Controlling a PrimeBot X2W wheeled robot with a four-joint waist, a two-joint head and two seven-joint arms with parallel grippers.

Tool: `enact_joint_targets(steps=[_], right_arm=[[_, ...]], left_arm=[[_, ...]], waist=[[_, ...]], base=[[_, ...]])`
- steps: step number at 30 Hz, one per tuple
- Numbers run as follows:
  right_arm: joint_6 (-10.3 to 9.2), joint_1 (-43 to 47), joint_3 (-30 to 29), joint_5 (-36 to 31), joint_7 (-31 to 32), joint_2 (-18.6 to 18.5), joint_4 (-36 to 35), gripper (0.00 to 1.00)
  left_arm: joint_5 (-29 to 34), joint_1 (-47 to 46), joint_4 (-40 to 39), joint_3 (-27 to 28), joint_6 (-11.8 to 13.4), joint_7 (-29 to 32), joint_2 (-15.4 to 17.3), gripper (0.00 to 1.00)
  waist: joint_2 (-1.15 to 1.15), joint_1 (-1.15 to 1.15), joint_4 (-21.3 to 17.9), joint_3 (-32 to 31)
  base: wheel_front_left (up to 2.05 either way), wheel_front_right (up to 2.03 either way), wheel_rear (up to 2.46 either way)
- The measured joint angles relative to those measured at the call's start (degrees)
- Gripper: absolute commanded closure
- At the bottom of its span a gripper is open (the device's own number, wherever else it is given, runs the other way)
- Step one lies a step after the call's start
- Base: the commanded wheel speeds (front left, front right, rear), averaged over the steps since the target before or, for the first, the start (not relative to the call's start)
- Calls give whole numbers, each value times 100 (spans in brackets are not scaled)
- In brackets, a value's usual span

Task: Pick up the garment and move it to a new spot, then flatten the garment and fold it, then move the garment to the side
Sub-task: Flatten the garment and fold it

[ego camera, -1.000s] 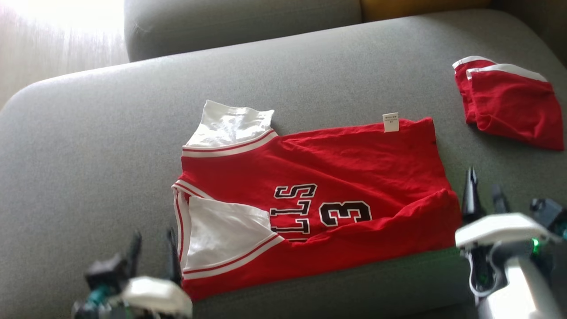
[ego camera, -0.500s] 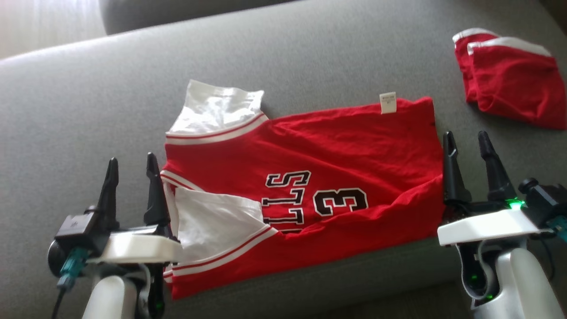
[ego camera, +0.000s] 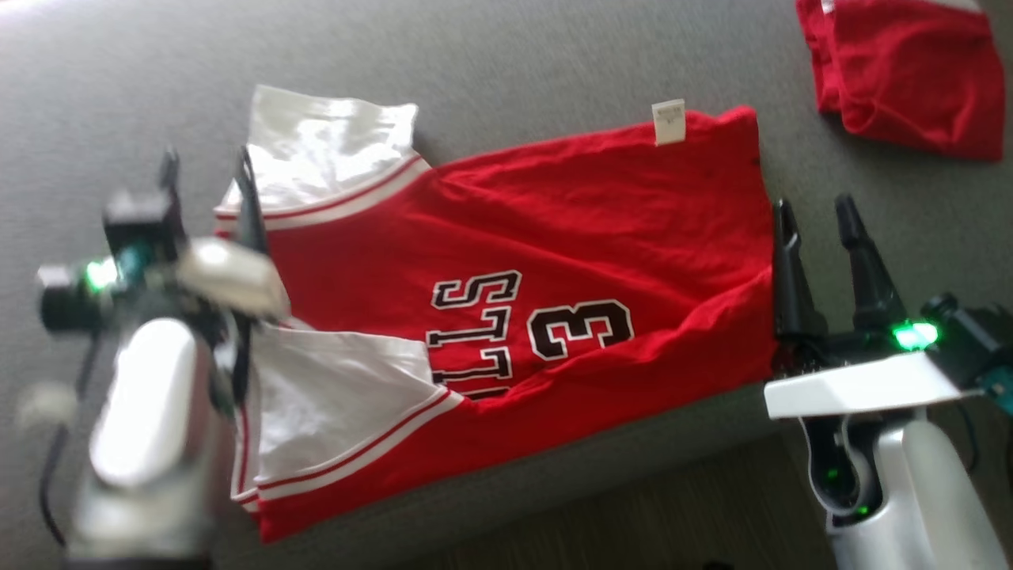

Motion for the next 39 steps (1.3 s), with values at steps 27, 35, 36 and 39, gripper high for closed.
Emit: enact_joint_targets(steps=[27, 35, 36, 39], right_arm=[[0, -361, 176, 244, 0, 1, -100, 0], [0, -419, 35, 71, 0, 1, 120, 0], [-1, -476, -13, 29, 0, 1, 194, 0], [0, -719, -183, -69, 24, 1, 475, 0]], left_arm=[[543, -2298, 2205, -532, -304, 782, 604, 100], [433, -2301, 2208, -582, -293, 304, 449, 100], [408, -2299, 2152, -583, -270, 221, 423, 100], [363, -2281, 1914, -611, -245, 12, 308, 100]], waist=[[0, 0, -626, 924], [0, 0, -407, 809], [0, 0, -366, 786], [0, 0, -217, 709]], base=[[0, 0, 0], [0, 0, 0], [0, 0, 0], [0, 0, 0]])
